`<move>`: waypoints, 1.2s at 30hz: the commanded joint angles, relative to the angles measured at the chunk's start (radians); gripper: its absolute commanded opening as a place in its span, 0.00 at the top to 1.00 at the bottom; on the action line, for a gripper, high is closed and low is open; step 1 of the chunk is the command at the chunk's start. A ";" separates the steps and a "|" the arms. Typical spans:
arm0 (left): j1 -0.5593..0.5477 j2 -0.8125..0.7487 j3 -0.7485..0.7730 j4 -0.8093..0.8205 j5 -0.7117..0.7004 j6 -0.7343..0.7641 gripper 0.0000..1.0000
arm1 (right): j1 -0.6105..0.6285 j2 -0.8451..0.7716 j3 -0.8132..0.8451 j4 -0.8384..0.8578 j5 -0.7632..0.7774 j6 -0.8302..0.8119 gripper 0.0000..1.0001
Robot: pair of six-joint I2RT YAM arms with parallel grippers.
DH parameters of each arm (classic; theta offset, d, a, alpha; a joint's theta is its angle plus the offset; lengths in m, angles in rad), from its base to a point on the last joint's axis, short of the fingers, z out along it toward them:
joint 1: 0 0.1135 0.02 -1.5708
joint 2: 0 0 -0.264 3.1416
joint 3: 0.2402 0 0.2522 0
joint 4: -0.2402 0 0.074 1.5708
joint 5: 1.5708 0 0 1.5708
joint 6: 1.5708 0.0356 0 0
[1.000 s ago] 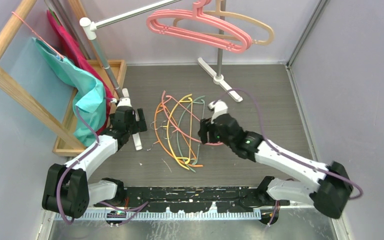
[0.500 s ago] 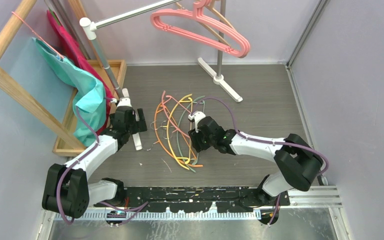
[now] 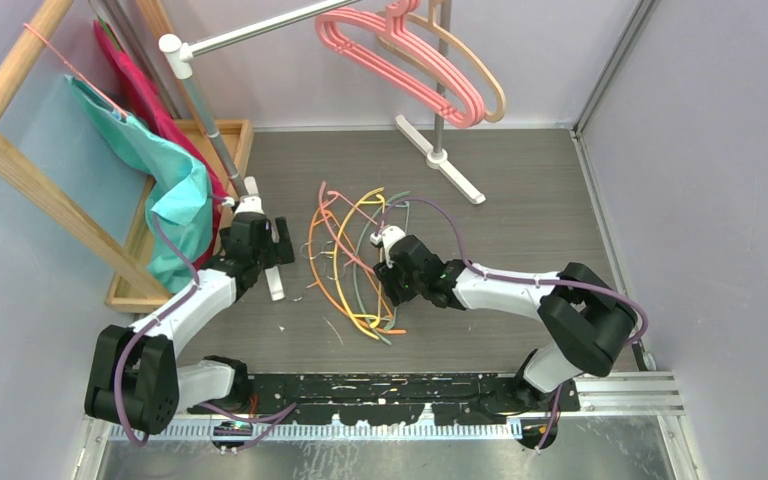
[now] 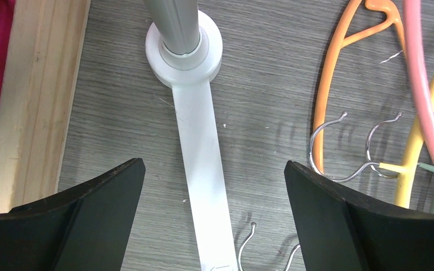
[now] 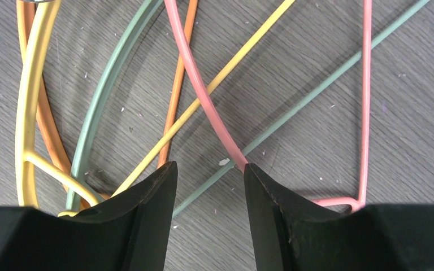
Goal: Organize the hangers
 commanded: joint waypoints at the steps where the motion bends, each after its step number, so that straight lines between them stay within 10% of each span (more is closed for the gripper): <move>1: 0.002 0.001 0.029 0.038 0.026 -0.024 0.02 | 0.013 0.015 0.078 0.045 0.083 -0.035 0.47; 21: -0.002 -0.085 0.020 -0.023 0.071 -0.063 0.02 | 0.032 0.149 0.124 0.038 0.098 -0.053 0.51; 30: -0.002 -0.114 0.024 -0.057 0.058 -0.054 0.02 | 0.032 0.080 0.101 0.041 0.079 -0.027 0.95; 36: -0.002 -0.134 0.019 -0.065 0.049 -0.063 0.02 | 0.030 -0.007 0.132 0.042 0.067 0.009 0.99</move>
